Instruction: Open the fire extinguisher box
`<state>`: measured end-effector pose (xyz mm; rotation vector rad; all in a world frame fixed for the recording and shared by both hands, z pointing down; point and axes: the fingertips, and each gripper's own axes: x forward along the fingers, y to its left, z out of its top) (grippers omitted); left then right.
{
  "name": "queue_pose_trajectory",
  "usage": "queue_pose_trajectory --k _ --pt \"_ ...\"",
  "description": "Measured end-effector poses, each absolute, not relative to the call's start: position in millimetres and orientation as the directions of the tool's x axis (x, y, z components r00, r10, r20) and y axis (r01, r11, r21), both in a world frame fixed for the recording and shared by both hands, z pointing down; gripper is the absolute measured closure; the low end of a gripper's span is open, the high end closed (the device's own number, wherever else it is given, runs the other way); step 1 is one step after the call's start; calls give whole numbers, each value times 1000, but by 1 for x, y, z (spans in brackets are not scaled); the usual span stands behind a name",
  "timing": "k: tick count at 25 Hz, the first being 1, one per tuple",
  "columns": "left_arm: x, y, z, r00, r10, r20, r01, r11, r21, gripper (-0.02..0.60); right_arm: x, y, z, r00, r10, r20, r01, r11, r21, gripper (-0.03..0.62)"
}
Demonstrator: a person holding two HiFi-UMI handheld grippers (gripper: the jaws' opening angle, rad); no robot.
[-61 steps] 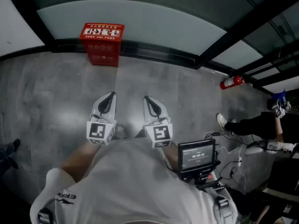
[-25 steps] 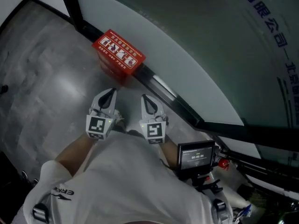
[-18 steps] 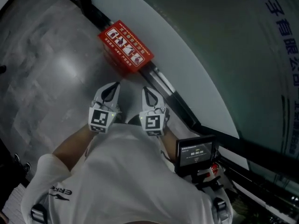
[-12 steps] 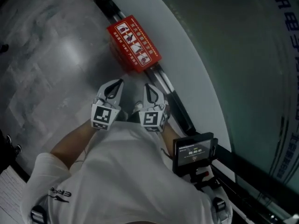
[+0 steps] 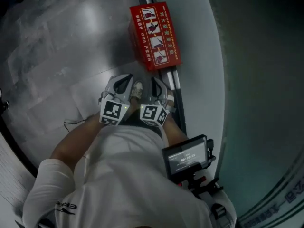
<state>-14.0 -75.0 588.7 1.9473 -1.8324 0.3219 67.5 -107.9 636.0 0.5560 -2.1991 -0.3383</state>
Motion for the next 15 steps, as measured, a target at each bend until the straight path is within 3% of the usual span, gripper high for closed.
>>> queue_pose_trajectory --k 6,11,15 --pt "-2 -78 648 16 -852 524 -991 55 119 578 71 -116 694 -585 -434 685 -139 886 443 547" --pt "10 -74 700 40 -802 596 -988 58 145 578 67 -115 732 -570 -409 713 -12 871 490 422" --pt "12 -71 716 57 -788 613 -985 56 163 578 65 -116 754 -545 -440 714 69 825 562 360"
